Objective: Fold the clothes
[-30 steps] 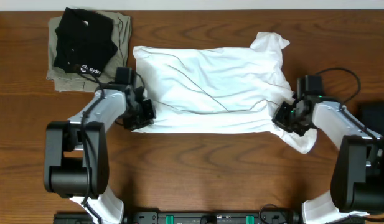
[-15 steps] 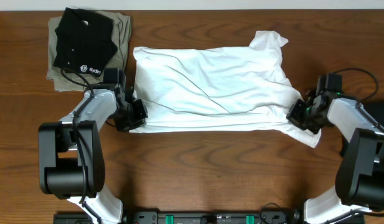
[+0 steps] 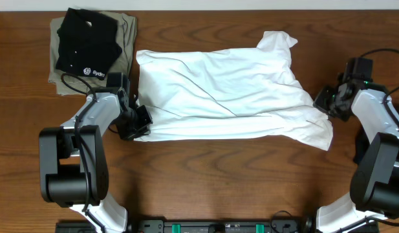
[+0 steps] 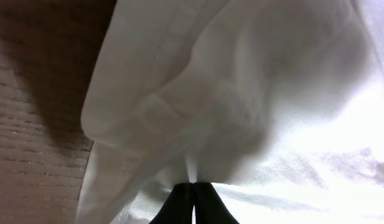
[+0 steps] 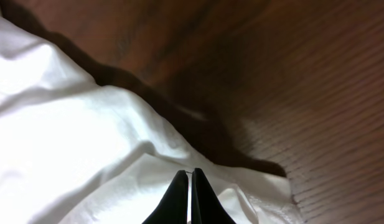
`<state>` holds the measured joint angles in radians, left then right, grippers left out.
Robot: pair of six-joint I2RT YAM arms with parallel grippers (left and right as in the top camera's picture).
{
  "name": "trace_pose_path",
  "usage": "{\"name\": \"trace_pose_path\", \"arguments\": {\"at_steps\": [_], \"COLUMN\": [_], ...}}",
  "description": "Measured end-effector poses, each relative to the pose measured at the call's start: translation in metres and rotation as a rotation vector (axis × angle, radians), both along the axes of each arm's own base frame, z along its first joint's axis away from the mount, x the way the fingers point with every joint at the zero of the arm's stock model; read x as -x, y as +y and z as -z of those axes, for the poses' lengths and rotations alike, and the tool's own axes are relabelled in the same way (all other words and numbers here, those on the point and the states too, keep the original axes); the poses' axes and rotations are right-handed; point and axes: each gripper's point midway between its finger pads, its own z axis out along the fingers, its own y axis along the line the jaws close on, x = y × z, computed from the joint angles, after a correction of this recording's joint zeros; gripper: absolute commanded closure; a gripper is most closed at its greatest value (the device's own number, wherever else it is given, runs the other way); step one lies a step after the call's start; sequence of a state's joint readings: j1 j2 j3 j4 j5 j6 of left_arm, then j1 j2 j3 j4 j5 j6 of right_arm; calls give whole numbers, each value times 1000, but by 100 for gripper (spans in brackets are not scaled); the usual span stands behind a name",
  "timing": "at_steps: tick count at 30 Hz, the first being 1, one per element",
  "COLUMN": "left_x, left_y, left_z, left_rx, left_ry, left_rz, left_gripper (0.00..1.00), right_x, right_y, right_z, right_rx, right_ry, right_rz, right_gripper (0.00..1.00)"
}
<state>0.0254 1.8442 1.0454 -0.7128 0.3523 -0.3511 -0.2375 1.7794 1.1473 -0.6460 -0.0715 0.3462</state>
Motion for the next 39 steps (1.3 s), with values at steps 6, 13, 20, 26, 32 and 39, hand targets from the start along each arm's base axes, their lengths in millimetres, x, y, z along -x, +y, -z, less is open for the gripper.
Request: {"name": "trace_pose_path", "arguments": {"at_steps": [6,13,20,26,32,39], "left_x": [1,1,-1,-13,-14,-15], "left_y": [1,27,39,42,38,28], "left_z": [0,-5,-31,-43,-43,-45], "left_rx": [-8,-161,-224,-231,-211,-151], "left_ry": [18,0,-61,-135,-137,-141], "left_rz": [-43,-98,-137,-157,-156,-137], "left_gripper": [94,94,94,55,49,50], "right_x": [-8,-14,-8,18,35,53], "right_y": [-2,3,40,90,137,148], "right_z": [-15,-43,-50,-47,-44,-17], "right_rx": [10,-19,-168,-239,-238,-134], "right_ry": [-12,-10,6,113,181,245], "right_rz": [-17,-55,-161,-292,-418,-447], "right_gripper": [97,99,99,73,63,65]}}
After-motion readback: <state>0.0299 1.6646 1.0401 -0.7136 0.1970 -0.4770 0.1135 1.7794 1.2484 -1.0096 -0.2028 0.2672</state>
